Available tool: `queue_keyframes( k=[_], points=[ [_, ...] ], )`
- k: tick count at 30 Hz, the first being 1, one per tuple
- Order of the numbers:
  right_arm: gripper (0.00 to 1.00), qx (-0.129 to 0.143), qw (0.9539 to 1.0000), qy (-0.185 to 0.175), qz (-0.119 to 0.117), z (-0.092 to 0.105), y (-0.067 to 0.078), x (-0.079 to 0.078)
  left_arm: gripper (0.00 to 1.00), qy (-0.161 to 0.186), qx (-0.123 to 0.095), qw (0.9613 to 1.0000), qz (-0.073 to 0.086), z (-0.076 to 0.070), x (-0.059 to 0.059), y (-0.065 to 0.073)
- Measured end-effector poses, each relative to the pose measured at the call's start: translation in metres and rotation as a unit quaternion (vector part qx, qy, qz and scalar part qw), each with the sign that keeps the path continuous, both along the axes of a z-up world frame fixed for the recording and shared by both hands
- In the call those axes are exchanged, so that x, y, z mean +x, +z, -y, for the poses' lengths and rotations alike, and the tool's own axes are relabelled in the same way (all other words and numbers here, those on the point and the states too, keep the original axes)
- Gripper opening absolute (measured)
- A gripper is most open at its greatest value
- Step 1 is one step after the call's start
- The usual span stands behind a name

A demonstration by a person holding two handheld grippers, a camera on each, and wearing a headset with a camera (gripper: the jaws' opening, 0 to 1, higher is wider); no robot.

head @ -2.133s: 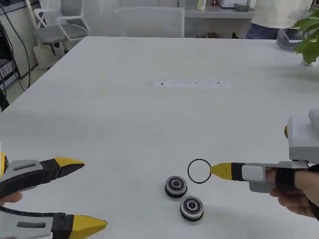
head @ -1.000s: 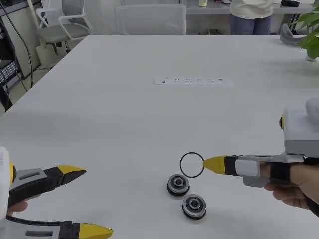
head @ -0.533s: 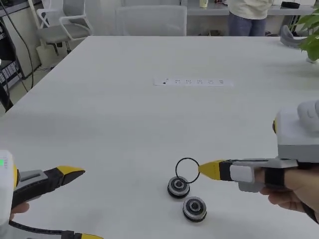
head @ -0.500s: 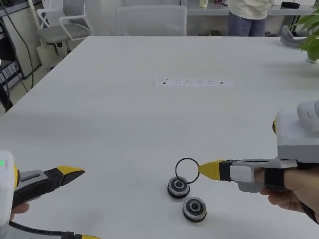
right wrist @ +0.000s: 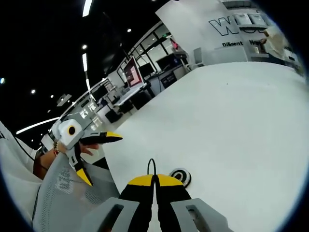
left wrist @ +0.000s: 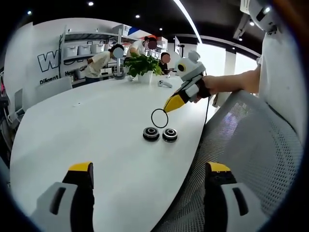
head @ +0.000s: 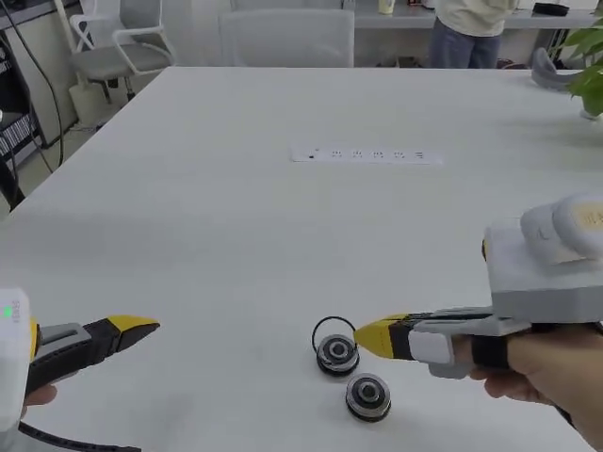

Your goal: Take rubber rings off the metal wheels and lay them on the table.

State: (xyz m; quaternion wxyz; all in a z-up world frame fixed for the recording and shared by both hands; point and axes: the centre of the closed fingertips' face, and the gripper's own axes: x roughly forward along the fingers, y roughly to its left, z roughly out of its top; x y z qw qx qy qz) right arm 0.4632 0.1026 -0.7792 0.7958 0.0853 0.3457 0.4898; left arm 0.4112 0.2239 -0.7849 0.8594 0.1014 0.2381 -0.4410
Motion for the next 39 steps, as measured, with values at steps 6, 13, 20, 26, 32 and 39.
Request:
queue_keyframes(
  k=[6, 13, 20, 26, 32, 39],
  points=[
    [0.00, -0.006, 0.9999, 0.002, 0.009, -0.008, -0.001, 0.003, 0.94, -0.001, 0.004, 1.0000, -0.002, -0.001, 0.000, -0.001],
    [0.00, -0.025, 0.9994, 0.012, 0.021, -0.014, -0.009, 0.000, 0.94, -0.004, 0.005, 1.0000, -0.004, 0.000, -0.001, -0.003],
    [0.00, -0.037, 0.9985, 0.028, 0.028, -0.024, -0.012, -0.006, 0.94, -0.005, -0.004, 1.0000, -0.001, 0.002, -0.001, 0.000],
    [0.00, -0.030, 0.9983, 0.041, 0.027, -0.038, -0.012, -0.013, 0.94, -0.005, -0.005, 1.0000, 0.003, 0.002, 0.000, 0.002],
    [0.00, -0.047, 0.9969, 0.059, 0.022, -0.044, -0.025, -0.018, 0.94, 0.002, -0.009, 0.9999, 0.012, 0.000, 0.002, 0.006],
    [0.00, -0.064, 0.9956, 0.062, 0.027, -0.041, -0.037, -0.014, 0.94, 0.002, -0.010, 0.9999, 0.014, 0.000, 0.002, 0.006]
  ],
)
